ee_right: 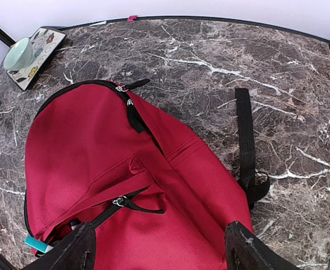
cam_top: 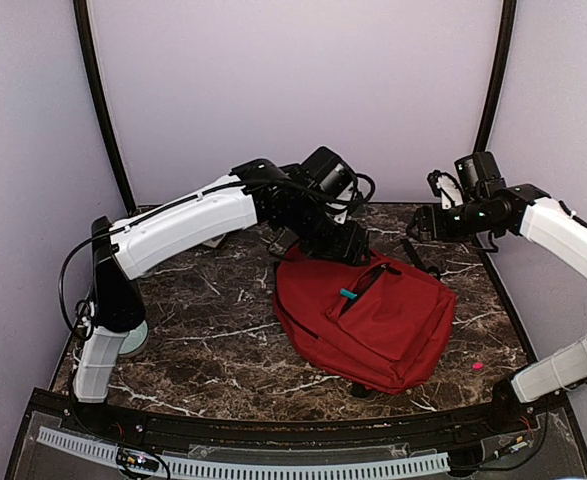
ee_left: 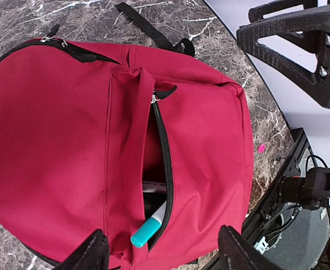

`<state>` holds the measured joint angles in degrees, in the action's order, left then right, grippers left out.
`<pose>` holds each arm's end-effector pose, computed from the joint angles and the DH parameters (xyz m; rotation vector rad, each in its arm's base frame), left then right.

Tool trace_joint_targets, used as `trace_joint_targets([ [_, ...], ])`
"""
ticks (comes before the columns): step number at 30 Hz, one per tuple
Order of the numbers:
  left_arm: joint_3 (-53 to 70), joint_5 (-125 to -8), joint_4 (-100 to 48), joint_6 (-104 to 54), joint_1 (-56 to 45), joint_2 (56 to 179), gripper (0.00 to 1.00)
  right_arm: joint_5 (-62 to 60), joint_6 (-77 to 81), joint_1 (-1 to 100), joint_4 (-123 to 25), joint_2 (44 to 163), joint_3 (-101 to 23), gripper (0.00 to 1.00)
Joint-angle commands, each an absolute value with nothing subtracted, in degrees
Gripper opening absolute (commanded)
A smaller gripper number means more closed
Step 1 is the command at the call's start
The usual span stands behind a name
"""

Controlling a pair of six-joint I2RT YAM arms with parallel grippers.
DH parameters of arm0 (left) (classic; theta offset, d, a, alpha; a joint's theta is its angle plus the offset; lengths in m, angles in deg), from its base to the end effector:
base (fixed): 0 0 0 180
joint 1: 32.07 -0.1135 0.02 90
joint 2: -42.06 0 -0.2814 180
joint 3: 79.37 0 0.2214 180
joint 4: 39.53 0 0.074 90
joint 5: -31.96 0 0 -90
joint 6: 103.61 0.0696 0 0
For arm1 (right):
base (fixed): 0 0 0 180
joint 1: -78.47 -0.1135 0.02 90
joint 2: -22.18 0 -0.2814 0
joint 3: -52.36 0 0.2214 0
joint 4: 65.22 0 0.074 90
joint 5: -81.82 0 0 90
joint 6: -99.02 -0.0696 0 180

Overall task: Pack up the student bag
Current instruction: Adjust the pen in the lower front pocket of the bag.

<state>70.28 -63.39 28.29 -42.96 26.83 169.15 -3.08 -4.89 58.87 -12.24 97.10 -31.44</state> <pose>0.2501 -0.4272 0.3211 0.6907 2.4285 -0.8080 0.2508 0.0959 0.3196 -0.1623 2.3650 0.3904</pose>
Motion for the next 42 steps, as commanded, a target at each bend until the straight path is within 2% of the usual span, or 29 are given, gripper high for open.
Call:
trace_joint_targets([
  [1, 67.27, -62.44, 30.60, -42.89, 27.45, 165.95, 0.68, -4.13, -4.14, 59.26, -12.18, 95.75, -32.17, 0.79],
  [6, 64.62, -63.47, 28.76, -44.44, 28.53, 165.99, 0.64, -5.10, -3.60, 59.32, -11.22, 94.78, -32.07, 0.80],
  [15, 61.99, -65.25, 25.75, -47.09, 29.70, 166.68, 0.46, -6.48, -2.62, 59.73, -9.59, 91.96, -30.14, 0.80],
  [20, 61.74, -64.43, 26.14, -48.23, 29.84, 167.42, 0.43, -6.95, -2.27, 59.92, -8.76, 90.74, -29.89, 0.81],
  [29, 63.84, -53.67, 27.53, -49.31, 30.99, 165.85, 0.40, -6.16, -3.53, 59.98, -8.19, 87.22, -26.43, 0.81],
  [42, 57.81, -54.76, 25.63, -52.90, 31.48, 166.03, 0.28, -7.20, -4.48, 59.94, -5.54, 82.60, -25.07, 0.81],
])
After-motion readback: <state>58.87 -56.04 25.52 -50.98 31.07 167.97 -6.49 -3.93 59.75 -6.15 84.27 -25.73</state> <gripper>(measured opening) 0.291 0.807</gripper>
